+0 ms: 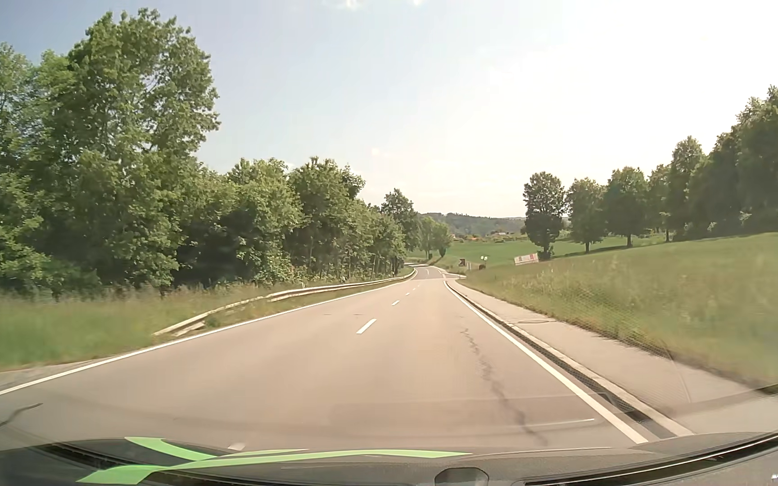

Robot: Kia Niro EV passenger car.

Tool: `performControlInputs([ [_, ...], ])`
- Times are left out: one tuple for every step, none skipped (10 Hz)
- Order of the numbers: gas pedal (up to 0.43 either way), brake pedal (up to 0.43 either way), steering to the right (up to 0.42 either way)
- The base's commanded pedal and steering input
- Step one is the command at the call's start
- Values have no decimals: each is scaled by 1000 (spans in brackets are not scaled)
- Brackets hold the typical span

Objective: Follow the waypoints while adhering to traffic rules and regulations

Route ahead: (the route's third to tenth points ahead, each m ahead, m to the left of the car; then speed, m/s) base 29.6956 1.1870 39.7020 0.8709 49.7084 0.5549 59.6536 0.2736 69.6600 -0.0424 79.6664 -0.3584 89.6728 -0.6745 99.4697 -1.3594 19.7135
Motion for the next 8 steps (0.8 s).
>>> performControlInputs([
  [0,79,5],
  [0,85,5],
  [0,85,5],
  [0,91,3],
  [0,91,2],
  [0,91,1],
  [0,85,1],
  [0,67,2],
])
